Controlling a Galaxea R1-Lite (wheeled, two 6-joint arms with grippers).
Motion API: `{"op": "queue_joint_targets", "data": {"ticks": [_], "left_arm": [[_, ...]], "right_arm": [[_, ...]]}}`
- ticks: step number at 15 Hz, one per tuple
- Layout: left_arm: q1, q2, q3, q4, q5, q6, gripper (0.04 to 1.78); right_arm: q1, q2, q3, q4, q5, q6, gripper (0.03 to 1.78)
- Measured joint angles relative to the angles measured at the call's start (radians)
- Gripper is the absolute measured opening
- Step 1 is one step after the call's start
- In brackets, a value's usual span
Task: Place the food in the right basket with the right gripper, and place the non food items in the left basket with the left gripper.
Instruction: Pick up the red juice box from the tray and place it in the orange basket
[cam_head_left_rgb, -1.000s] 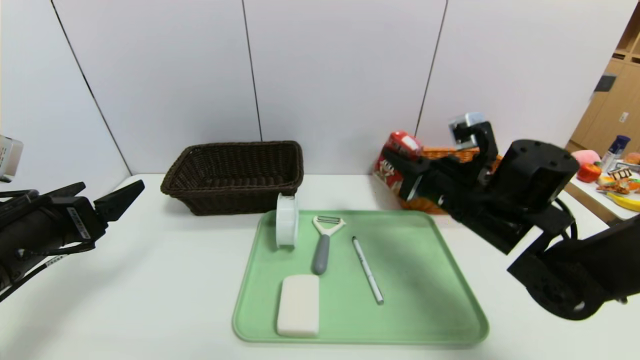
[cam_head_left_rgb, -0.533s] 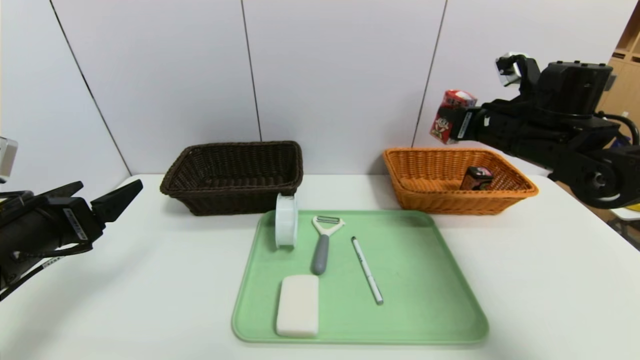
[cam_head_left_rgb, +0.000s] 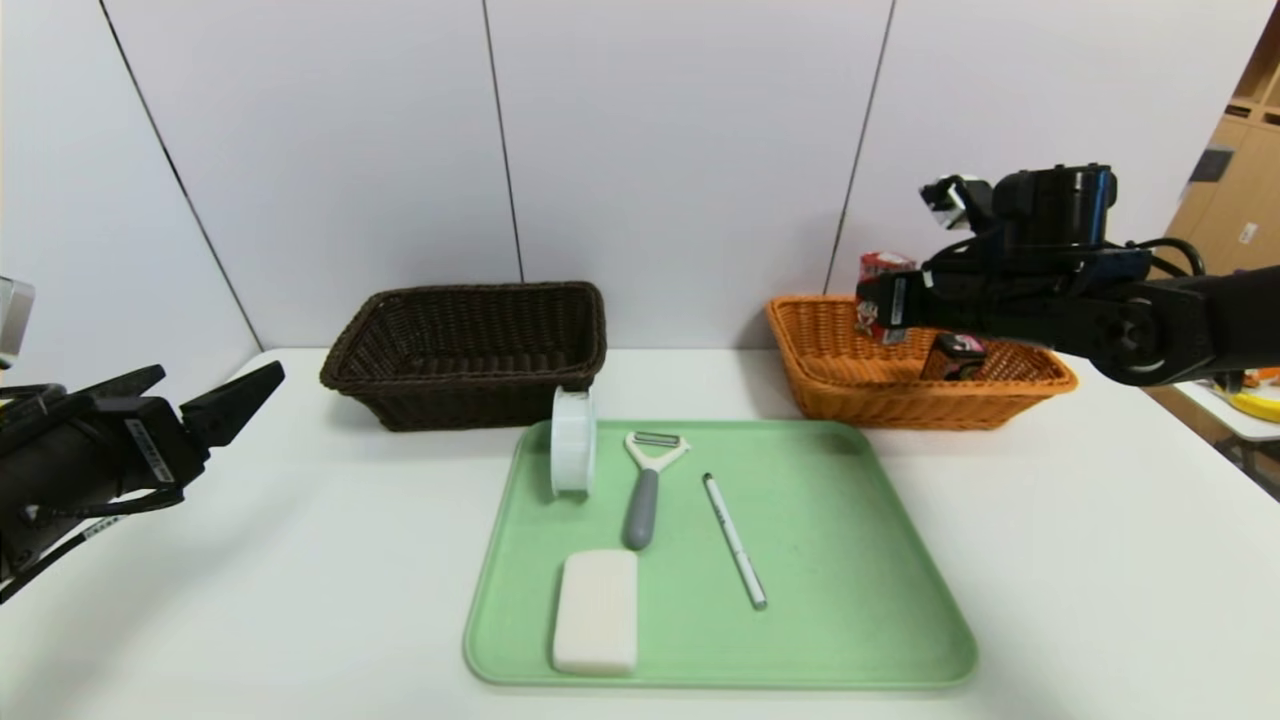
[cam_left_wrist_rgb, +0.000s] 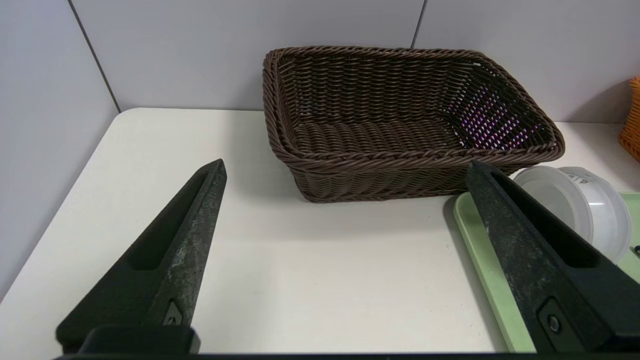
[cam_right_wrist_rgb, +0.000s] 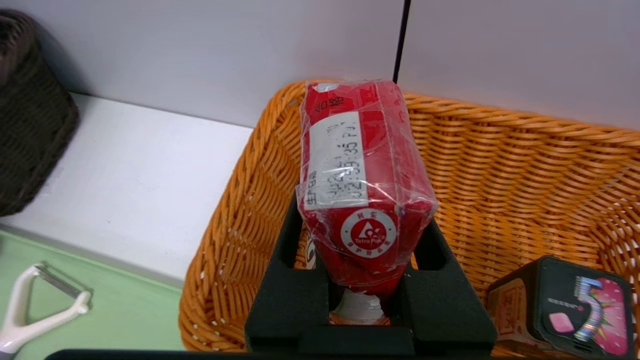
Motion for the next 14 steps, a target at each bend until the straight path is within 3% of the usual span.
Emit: {"op": "queue_joint_targets", "data": {"ticks": [7, 13, 14], "left_arm": [[0.0, 0.003, 0.0, -0.001, -0.001, 0.001, 1.69], [0.007, 0.004, -0.01, -0.001, -0.001, 0.004, 1.69], [0.007, 0.004, -0.01, -0.001, 0.0, 0.004, 1.69]], "right_arm": [[-0.01, 0.195, -0.187, 0.084, -0.02, -0.018, 0.34], [-0.027, 0.268, -0.236, 0.148, -0.026, -0.02, 0.34], [-0.029, 0.272, -0.239, 0.148, -0.026, -0.019, 0.44]]}}
